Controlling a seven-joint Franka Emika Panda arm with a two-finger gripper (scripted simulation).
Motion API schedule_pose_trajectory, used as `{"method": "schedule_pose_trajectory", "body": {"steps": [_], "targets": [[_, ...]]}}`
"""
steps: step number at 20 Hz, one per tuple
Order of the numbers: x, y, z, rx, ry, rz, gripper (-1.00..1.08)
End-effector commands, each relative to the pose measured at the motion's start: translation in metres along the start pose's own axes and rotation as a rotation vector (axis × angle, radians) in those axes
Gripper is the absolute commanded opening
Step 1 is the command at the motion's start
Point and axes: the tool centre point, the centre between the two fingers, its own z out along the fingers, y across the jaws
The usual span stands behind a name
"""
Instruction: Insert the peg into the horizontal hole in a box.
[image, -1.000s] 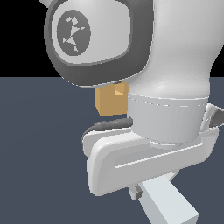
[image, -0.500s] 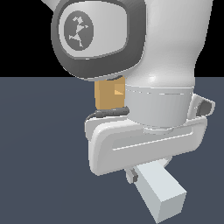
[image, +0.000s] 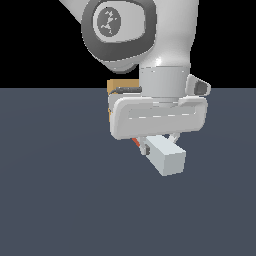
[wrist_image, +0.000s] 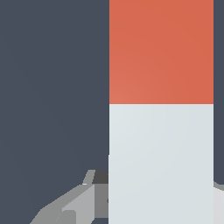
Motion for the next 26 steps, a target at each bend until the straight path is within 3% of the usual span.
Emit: {"method": "schedule_pose_trajectory", "body": {"steps": [1, 7, 12, 17, 26], "targets": [[0.026, 0.010, -0.015, -0.004, -0.002, 0.008, -1.00], [0.082, 0.031, -0.041, -0.005, -0.002, 0.025, -1.00], [0.113, 0.044, -0.056, -0.005, -0.002, 0.035, -1.00], [0.127, 0.052, -0.063, -0.005, -0.002, 0.039, -1.00], [0.127, 0.054, -0.064, -0.006, -0.001, 0.038, -1.00]]}}
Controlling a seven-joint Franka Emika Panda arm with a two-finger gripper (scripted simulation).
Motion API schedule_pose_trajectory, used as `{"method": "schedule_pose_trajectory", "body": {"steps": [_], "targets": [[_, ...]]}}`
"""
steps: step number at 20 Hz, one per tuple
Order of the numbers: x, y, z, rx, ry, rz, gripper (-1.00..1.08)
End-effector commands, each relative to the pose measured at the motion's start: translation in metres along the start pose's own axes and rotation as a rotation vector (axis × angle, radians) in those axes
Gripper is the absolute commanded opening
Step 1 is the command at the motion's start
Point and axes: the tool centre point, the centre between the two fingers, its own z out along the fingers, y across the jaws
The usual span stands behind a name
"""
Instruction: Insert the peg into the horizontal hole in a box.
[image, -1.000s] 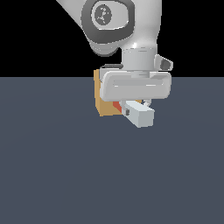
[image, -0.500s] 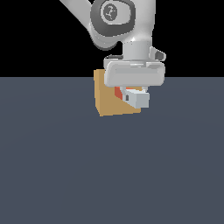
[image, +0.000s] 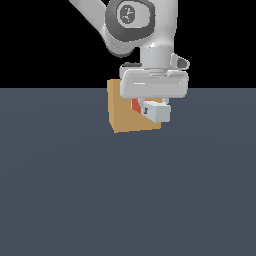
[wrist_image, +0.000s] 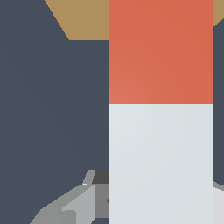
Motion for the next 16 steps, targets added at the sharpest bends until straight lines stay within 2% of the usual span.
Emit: {"method": "schedule_pose_trajectory", "body": {"steps": [1, 9, 16], "targets": [[-0.001, 0.004, -0.006, -0.009, -0.001, 0.000, -1.00], [0.003, 0.002, -0.003, -0.005, -0.001, 0.000, -1.00], [0.044, 0.002, -0.004, -0.007, -0.001, 0.000, -1.00]]}}
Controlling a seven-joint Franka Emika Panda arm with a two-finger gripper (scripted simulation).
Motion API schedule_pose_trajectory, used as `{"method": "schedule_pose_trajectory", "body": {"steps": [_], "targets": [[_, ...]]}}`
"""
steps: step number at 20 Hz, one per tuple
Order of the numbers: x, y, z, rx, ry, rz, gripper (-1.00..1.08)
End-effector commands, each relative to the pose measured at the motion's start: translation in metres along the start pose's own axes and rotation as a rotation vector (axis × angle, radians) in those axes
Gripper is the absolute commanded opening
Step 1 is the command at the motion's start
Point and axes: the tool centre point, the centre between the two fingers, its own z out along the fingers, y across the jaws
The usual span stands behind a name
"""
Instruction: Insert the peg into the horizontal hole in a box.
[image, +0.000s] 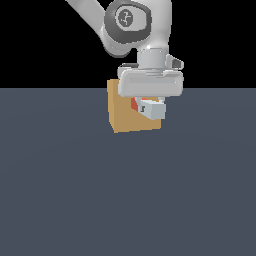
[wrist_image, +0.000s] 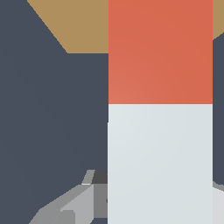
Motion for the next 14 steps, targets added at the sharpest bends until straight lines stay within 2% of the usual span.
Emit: {"method": "schedule_pose_trajectory", "body": {"steps": [1, 7, 14], "targets": [[0.031, 0.001, -0.003, -0.005, 0.004, -0.013, -1.00], [0.081, 0.001, -0.004, -0.007, 0.004, -0.013, -1.00], [0.099, 0.002, -0.005, -0.008, 0.004, -0.013, -1.00]]}}
